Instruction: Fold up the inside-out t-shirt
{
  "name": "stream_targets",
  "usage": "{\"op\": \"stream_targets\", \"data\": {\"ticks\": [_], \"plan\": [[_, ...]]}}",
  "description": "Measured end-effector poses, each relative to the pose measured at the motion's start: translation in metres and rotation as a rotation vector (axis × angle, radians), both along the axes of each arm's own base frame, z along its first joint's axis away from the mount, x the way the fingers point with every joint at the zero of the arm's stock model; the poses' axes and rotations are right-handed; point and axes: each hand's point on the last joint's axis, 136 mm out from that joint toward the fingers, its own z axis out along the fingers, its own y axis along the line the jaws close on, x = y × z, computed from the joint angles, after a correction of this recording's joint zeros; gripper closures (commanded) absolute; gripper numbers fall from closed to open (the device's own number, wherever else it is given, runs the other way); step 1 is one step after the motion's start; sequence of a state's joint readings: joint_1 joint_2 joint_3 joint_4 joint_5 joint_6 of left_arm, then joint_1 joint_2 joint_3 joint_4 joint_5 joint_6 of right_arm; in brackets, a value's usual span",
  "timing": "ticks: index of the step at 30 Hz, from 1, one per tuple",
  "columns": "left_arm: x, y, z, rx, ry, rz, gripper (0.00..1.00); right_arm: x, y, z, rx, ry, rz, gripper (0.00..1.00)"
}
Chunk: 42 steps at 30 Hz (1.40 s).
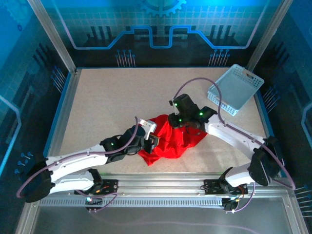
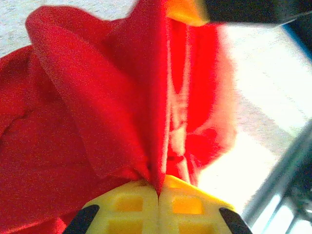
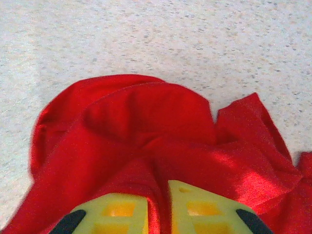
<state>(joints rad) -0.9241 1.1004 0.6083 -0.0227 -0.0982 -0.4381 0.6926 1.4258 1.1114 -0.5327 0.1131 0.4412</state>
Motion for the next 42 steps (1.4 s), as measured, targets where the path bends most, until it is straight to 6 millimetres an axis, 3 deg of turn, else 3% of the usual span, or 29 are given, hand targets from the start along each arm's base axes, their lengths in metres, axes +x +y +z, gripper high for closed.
{"op": "stream_targets", "data": {"ticks": [2, 5, 8, 12, 17, 21, 26, 28, 32, 36, 39, 42], "plan": [[0.003, 0.004, 0.000, -0.036, 0.017, 0.005, 1.00, 0.005, -0.004, -0.009, -0.047, -0.005, -0.016, 0.44], [0.014, 0.024, -0.016, -0.087, 0.085, 0.069, 1.00, 0.003, -0.007, -0.008, -0.101, -0.042, -0.018, 0.34], [0.020, 0.045, -0.037, -0.120, 0.159, 0.144, 1.00, -0.016, 0.005, 0.007, -0.103, -0.100, 0.025, 0.32], [0.018, 0.046, -0.041, -0.157, 0.202, 0.151, 1.00, -0.059, 0.024, 0.023, -0.063, -0.146, 0.125, 0.34], [0.020, 0.042, -0.030, -0.207, 0.186, 0.136, 1.00, -0.086, 0.044, 0.005, -0.084, -0.108, 0.181, 0.36], [0.021, 0.041, -0.025, -0.220, 0.177, 0.131, 1.00, -0.093, 0.052, -0.027, -0.161, -0.056, 0.180, 0.43], [0.020, 0.042, -0.019, -0.233, 0.163, 0.128, 1.00, -0.083, 0.045, -0.055, -0.255, -0.017, 0.119, 0.50], [0.020, 0.042, -0.017, -0.237, 0.158, 0.127, 1.00, -0.078, 0.046, -0.055, -0.264, -0.023, 0.103, 0.56], [0.020, 0.042, -0.015, -0.242, 0.152, 0.126, 1.00, -0.067, 0.049, -0.052, -0.261, -0.035, 0.076, 0.81], [0.020, 0.045, -0.020, -0.224, 0.162, 0.143, 1.00, -0.065, 0.048, -0.048, -0.264, -0.051, 0.076, 0.98], [0.023, 0.053, -0.026, -0.200, 0.175, 0.176, 1.00, -0.066, 0.047, -0.036, -0.244, -0.068, 0.083, 1.00], [0.029, 0.062, -0.033, -0.181, 0.186, 0.219, 1.00, -0.071, 0.044, -0.013, -0.181, -0.102, 0.107, 1.00]]}}
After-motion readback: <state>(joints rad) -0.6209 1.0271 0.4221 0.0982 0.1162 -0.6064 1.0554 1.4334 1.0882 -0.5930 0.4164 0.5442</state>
